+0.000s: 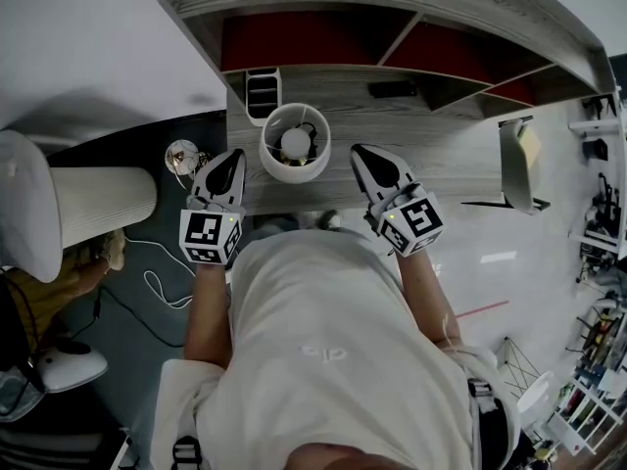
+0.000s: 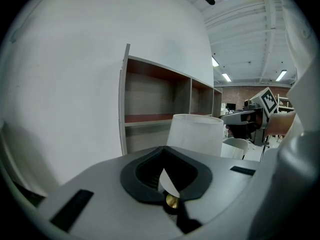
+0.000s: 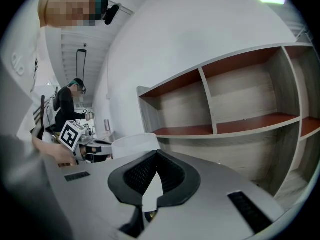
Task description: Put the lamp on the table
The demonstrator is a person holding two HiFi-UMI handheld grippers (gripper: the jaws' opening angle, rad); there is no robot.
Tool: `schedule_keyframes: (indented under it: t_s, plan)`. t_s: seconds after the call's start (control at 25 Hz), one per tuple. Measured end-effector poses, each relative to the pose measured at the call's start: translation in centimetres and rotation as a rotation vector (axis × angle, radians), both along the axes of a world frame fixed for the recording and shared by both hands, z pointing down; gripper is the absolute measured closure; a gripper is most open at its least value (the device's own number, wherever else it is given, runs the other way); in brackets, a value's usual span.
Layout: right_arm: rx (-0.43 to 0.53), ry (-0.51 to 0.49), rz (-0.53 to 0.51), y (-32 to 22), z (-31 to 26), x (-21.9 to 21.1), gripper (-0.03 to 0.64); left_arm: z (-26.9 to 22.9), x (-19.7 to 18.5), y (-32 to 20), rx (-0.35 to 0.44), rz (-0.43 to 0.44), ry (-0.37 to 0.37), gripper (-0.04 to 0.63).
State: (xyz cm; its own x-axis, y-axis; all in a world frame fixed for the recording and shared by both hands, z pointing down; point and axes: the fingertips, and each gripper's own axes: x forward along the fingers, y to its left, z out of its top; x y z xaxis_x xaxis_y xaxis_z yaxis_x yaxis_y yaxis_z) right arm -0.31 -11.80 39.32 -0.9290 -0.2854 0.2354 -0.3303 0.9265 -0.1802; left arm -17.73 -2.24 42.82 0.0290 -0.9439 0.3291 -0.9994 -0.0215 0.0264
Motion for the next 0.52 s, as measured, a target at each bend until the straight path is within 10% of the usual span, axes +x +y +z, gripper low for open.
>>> schedule_keyframes:
  t_s: [0.52]
  plan:
    - [0.001,0.008,0.017,0.06,0.27,0.24,0.588,0.95,0.20,0.30,-0.026,0.021,0.000,0.580]
